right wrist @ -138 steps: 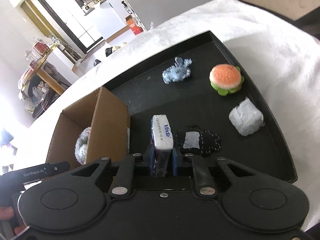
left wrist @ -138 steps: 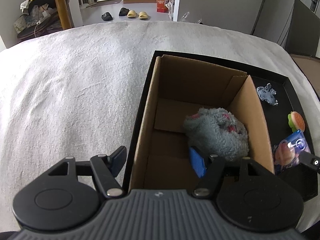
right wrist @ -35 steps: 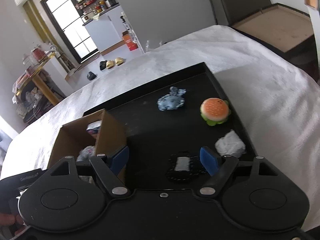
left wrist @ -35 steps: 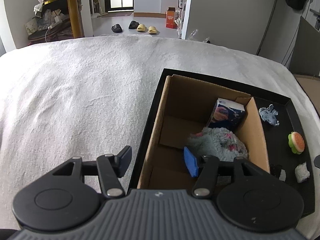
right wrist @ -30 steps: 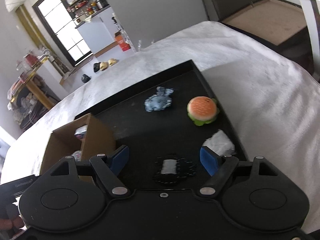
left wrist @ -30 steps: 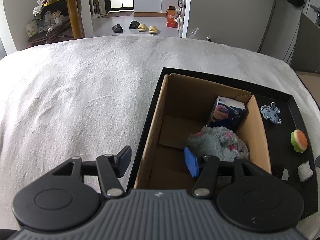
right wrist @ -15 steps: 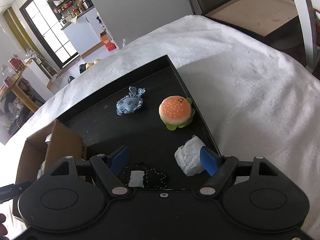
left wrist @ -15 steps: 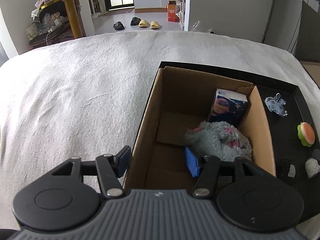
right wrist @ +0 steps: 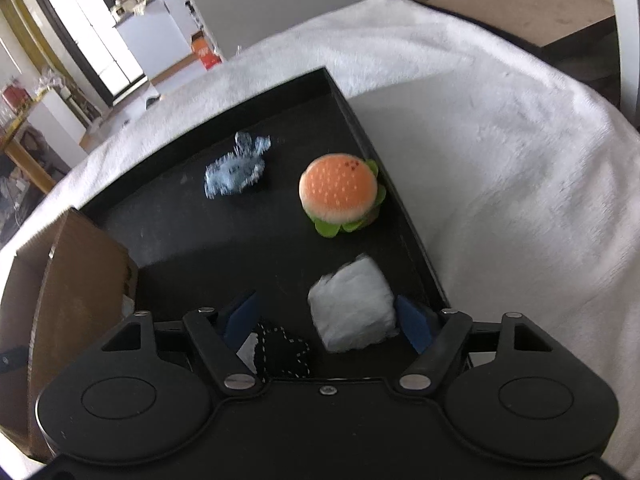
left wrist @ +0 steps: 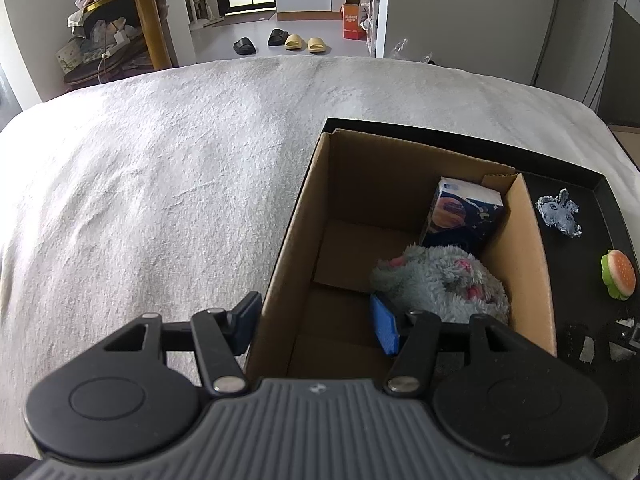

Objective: Organize soft objects
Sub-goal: 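Move the right tool to the white wrapped item and grasp it, then carry the white wrapped item into the box and release it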

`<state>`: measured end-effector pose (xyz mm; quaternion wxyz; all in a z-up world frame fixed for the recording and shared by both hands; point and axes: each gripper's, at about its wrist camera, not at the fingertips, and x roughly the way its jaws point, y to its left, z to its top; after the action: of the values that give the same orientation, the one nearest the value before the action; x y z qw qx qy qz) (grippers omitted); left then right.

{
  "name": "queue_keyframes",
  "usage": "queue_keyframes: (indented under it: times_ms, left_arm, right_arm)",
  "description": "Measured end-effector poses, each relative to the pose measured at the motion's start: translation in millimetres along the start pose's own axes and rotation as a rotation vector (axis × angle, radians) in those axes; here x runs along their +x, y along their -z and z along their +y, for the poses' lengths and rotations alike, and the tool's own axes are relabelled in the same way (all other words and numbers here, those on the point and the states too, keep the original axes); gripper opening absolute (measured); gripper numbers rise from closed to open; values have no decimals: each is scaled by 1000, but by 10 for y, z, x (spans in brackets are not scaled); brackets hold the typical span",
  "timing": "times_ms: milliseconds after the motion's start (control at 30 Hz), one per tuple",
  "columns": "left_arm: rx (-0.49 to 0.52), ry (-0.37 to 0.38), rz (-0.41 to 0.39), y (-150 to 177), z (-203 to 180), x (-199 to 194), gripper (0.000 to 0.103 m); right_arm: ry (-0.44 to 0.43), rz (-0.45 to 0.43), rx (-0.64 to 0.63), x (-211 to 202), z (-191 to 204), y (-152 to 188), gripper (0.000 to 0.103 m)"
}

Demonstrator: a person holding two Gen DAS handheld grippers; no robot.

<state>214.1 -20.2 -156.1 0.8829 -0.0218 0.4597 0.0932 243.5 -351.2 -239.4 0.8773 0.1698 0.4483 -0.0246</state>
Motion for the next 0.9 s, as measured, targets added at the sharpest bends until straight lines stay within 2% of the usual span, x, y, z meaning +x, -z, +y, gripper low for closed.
queue_keyframes:
  times_ms: [100, 133, 200, 233, 367, 900]
  left_arm:
    - [-2, 2, 1, -2, 3, 1, 58]
    - [-3, 3, 1, -5, 5, 1, 58]
    - [-4, 5, -2, -6, 8, -2, 58]
    - [-5, 6, -3, -4, 14, -7, 58]
    - [-8, 14, -6, 1, 29, -24, 58]
    - [-30, 54, -17, 17, 161, -134, 58]
  right_arm:
    - [21, 6, -13, 43, 11, 10, 70]
    - [26, 2, -23, 44, 24, 14, 66]
    - [43, -3, -43, 42, 42, 21, 47]
    - [45, -3, -52, 36, 48, 20, 46]
    - [18, 0, -60, -24, 80, 26, 45]
    - [-36, -97, -121, -589, 368, -12, 45]
